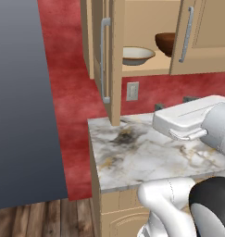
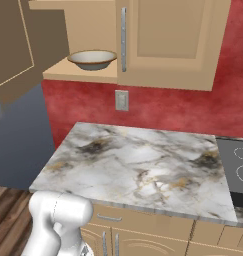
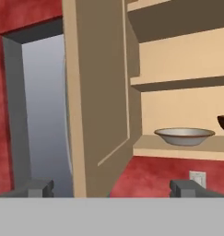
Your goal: Open the cabinet. Pick the bowls from the counter and place them in the cabinet. Then close the cabinet.
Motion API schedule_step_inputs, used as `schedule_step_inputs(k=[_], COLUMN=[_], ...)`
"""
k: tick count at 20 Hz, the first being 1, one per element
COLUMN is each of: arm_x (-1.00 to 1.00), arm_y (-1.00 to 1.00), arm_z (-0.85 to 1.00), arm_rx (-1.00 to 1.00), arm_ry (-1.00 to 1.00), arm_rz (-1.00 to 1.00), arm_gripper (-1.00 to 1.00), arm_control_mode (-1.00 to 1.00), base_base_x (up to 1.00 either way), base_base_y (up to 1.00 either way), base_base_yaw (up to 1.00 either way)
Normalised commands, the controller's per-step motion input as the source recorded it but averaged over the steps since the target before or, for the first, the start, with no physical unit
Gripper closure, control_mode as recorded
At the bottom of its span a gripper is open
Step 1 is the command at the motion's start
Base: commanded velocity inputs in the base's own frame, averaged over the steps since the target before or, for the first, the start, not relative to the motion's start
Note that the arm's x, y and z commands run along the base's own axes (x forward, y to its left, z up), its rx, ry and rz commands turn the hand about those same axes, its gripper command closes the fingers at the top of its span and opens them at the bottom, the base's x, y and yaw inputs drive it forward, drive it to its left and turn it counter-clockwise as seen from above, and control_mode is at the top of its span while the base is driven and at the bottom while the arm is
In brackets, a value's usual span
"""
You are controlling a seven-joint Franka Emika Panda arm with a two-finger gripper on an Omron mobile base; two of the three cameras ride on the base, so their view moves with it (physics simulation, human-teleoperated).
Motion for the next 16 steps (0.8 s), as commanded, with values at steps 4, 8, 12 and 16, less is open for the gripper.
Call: schedule_step_inputs(k=[4, 8, 12, 16], arm_x=[0.00, 0.00, -0.03, 0.00], arm_y=[0.24, 0.30, 0.28, 0.32], arm_z=[-0.09, -0.15, -0.20, -0.27], arm_rx=[0.00, 0.00, 0.00, 0.00], arm_ry=[-0.02, -0.03, -0.02, -0.02], arm_rz=[-0.09, -0.10, -0.10, -0.10], arm_gripper=[-1.00, -1.00, -1.00, -1.00], arm_control_mode=[-1.00, -1.00, -1.00, -1.00], base_base_x=[0.00, 0.00, 0.00, 0.00], base_base_y=[0.00, 0.00, 0.00, 0.00], base_base_yaw=[0.00, 0.00, 0.00, 0.00])
